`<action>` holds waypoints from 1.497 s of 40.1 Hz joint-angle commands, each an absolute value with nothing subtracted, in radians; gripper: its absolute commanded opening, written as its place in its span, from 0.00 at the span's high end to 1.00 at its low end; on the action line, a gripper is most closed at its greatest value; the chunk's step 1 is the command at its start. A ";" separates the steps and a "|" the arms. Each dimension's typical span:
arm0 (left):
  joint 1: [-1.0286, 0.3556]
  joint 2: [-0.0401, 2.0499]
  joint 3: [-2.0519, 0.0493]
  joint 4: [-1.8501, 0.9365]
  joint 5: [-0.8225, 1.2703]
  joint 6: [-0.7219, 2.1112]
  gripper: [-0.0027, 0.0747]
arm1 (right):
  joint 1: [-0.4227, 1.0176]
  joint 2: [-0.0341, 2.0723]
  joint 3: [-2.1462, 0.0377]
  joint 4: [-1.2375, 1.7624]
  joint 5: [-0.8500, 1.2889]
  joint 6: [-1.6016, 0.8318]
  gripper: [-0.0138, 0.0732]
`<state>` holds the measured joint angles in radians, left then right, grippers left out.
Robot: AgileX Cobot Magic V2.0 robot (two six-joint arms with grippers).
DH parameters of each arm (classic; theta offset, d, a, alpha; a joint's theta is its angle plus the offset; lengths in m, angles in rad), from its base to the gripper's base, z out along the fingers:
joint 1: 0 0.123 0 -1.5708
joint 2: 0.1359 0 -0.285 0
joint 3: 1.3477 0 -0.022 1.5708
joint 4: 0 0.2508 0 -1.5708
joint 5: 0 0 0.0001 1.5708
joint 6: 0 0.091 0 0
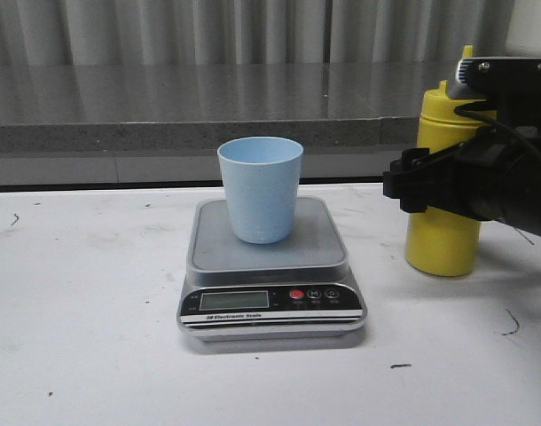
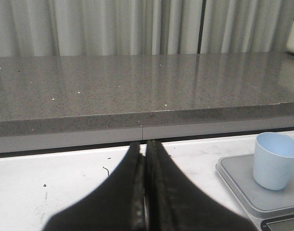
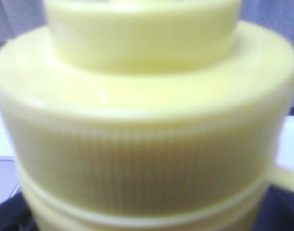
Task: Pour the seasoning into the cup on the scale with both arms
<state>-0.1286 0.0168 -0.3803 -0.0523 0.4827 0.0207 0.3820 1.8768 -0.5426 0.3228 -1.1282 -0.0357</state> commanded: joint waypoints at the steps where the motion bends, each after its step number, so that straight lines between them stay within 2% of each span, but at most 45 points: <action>1: -0.129 0.032 -0.406 -0.062 0.395 0.010 0.99 | 0.377 1.832 -0.563 0.305 -1.230 -0.035 0.09; 10: -0.129 0.032 -0.406 -0.062 0.395 0.010 0.99 | 0.383 1.832 -0.534 0.305 -1.263 -0.035 0.09; 30: -0.129 0.032 -0.406 -0.062 0.395 0.010 0.99 | 0.385 1.831 -0.234 0.241 -1.287 -0.035 0.09; 40: -0.129 0.032 -0.406 -0.062 0.395 0.010 0.99 | 0.385 1.821 -0.181 0.240 -1.287 -0.034 0.11; 42: -0.129 0.032 -0.406 -0.062 0.395 0.010 0.99 | 0.385 1.809 -0.175 0.238 -1.287 -0.033 0.15; 45: -0.129 0.032 -0.406 -0.062 0.395 0.010 0.99 | 0.385 1.770 -0.166 0.227 -1.287 -0.033 0.32; 51: -0.129 0.032 -0.406 -0.062 0.395 0.010 0.99 | 0.385 1.646 -0.133 0.180 -1.287 -0.033 0.79; 53: -0.129 0.032 -0.406 -0.062 0.395 0.010 0.99 | 0.385 1.597 -0.122 0.171 -1.287 -0.033 0.92; 60: -0.129 0.032 -0.406 -0.062 0.395 0.010 0.99 | 0.385 1.389 -0.104 0.155 -1.287 -0.033 0.92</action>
